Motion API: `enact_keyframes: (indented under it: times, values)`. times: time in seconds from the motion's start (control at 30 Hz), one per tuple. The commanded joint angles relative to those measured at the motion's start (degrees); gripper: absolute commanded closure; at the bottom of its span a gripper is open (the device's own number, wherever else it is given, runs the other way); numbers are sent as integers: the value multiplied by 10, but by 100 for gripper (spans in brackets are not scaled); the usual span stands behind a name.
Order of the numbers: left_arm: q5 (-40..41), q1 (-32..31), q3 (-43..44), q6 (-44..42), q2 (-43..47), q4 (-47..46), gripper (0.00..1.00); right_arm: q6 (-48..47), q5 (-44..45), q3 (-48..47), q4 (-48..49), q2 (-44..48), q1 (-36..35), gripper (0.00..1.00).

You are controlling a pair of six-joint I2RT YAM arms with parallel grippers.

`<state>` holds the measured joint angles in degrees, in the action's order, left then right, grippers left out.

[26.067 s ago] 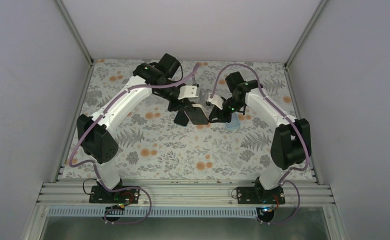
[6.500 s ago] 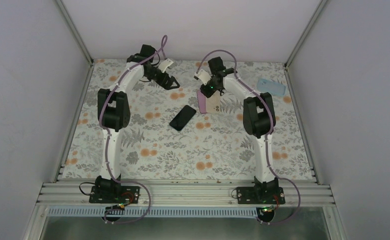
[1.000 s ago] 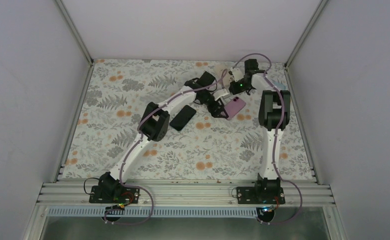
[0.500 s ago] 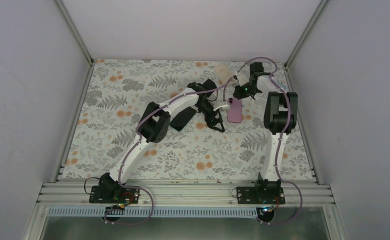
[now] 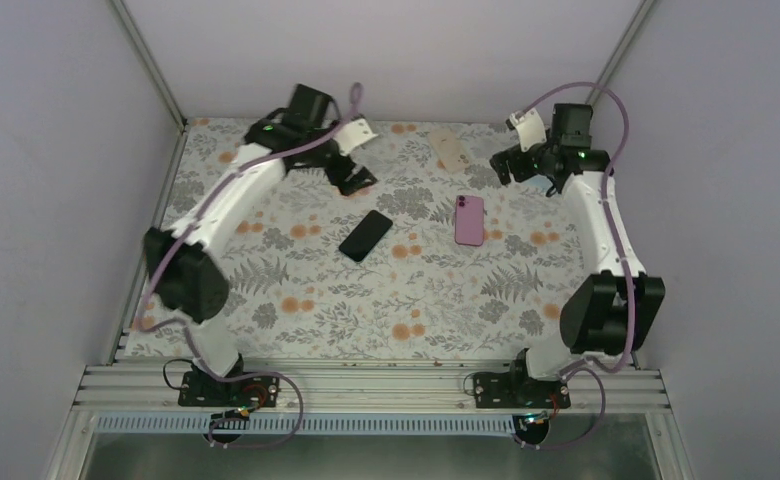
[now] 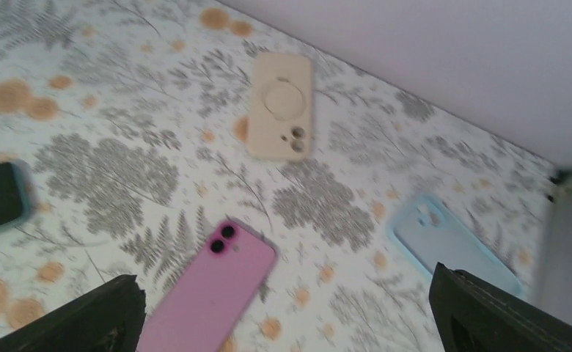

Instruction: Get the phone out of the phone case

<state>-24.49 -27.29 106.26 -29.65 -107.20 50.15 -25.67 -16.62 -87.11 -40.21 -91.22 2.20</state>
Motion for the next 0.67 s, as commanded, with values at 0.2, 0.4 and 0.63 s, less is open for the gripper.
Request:
enact_keyframes:
  times: [0.2, 0.4, 0.63]
  values:
    - [16, 149, -308, -5, 212, -178, 0, 19, 3, 224, 77, 126, 2, 0]
    - [-32, 182, -272, 8, 206, -141, 0, 50, 86, 289, 155, 179, 5, 0]
    - [-26, 183, -282, 23, 225, -156, 0, 42, 64, 321, 159, 188, 7, 0]
